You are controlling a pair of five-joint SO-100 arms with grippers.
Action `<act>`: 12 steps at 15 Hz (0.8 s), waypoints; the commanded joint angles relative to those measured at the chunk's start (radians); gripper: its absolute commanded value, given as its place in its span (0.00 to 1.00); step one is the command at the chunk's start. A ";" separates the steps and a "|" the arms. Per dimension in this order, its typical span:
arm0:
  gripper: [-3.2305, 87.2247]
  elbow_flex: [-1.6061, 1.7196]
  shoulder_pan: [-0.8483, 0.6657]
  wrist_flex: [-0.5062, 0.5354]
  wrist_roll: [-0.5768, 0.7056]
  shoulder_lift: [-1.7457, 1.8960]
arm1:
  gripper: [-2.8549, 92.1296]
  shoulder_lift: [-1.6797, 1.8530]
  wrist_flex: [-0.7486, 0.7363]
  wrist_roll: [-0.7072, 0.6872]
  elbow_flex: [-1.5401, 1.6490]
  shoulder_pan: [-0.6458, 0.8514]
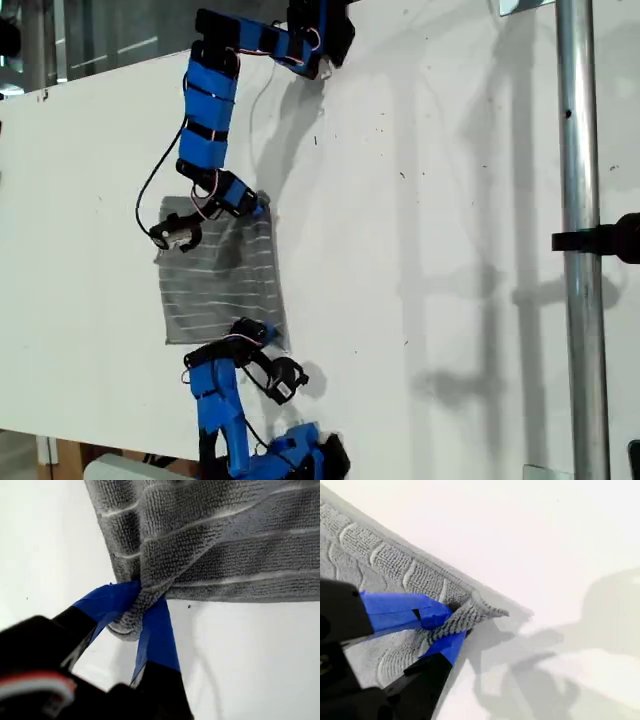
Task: Grasp corners of a towel and fold twice.
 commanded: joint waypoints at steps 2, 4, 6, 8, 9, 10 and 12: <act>0.00 0.123 0.189 -0.021 -0.164 0.222 | 0.03 0.025 0.025 0.071 0.008 -0.140; 0.00 0.204 0.276 -0.023 -0.282 0.341 | 0.03 0.041 0.156 0.135 -0.074 -0.253; 0.00 0.310 0.311 -0.006 -0.396 0.557 | 0.03 0.133 0.307 0.198 -0.173 -0.316; 0.00 0.472 0.270 -0.055 -0.436 0.856 | 0.03 0.290 0.319 0.235 -0.117 -0.268; 0.00 0.497 0.219 -0.038 -0.407 0.907 | 0.03 0.328 0.290 0.236 -0.055 -0.215; 0.00 0.491 0.175 -0.038 -0.370 0.882 | 0.03 0.314 0.265 0.221 -0.029 -0.173; 0.00 0.474 0.081 -0.095 -0.305 0.790 | 0.03 0.244 0.189 0.192 -0.015 -0.098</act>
